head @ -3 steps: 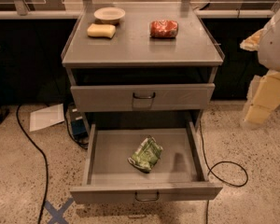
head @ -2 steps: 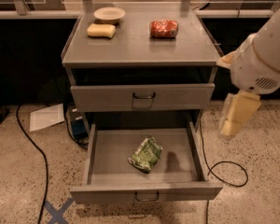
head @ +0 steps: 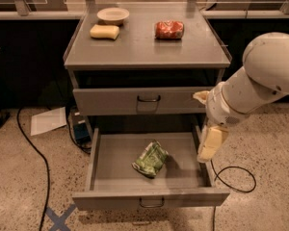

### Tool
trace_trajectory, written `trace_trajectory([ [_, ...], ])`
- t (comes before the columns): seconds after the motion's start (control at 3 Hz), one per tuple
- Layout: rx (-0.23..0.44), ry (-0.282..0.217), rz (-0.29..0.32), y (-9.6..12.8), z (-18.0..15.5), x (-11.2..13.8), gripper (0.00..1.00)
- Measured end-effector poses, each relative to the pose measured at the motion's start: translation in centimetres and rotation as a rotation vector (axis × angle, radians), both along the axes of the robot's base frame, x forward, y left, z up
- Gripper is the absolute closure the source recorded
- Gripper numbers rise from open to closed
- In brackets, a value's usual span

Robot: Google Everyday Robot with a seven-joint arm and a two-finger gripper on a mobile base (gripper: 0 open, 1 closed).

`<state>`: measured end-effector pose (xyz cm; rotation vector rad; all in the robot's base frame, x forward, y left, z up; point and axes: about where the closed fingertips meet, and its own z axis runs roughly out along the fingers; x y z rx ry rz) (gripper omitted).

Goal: Pick green jalapeno chip bag from middle drawer and place on counter

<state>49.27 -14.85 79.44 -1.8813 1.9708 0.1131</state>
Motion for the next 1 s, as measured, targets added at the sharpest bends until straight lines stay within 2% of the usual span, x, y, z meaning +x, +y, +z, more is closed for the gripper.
trace_trajectory([
  [0.33,0.000,0.000,0.000,0.0,0.0,0.0,0.00],
  [0.67,0.025,0.015,-0.001,0.6,-2.1,0.4,0.00],
  [1.0,0.057,0.021,0.034,3.4,-6.6,2.5,0.00],
])
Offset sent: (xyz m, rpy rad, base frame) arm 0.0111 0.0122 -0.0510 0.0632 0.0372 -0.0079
